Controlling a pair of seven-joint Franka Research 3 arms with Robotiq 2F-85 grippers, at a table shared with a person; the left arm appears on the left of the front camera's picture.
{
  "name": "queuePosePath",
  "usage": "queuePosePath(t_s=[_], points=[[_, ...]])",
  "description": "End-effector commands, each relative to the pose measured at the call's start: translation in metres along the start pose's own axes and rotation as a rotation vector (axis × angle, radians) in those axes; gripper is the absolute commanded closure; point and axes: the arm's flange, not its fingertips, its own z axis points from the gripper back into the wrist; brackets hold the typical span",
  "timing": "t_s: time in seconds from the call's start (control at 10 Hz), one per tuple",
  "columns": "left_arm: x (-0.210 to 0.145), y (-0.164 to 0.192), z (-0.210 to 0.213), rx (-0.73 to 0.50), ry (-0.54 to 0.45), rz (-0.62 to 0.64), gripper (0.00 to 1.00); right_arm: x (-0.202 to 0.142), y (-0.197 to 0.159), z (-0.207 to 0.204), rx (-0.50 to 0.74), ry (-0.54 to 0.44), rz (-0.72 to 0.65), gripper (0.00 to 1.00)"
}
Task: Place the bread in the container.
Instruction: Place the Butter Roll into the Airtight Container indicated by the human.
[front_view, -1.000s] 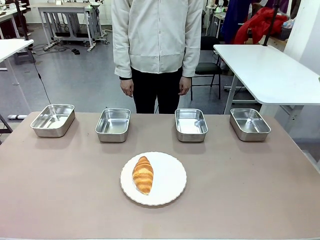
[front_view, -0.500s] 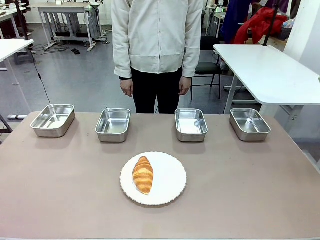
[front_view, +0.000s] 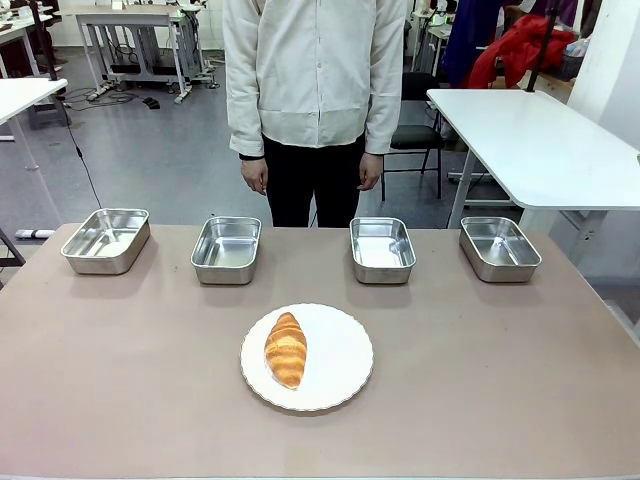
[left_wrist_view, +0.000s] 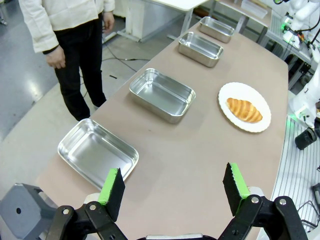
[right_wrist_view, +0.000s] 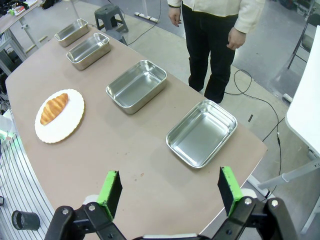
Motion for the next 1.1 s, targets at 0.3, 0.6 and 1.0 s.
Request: queuePosePath(t_s=[0.3,0.6,1.0], points=[[0.0007,-0.0016,0.0014,0.001,-0.008,-0.012,0.0,0.0019,-0.0019,-0.0005,0.005,-0.024,0.018,0.0],[0.0007,-0.0016,0.0014,0.001,-0.008,-0.012,0.0,0.0019,-0.0019,-0.0005,0.005,-0.024,0.018,0.0],[0.0007,-0.0016,0.0014,0.001,-0.008,-0.012,0.0,0.0019,-0.0019,-0.0005,0.005,-0.024,0.018,0.0]])
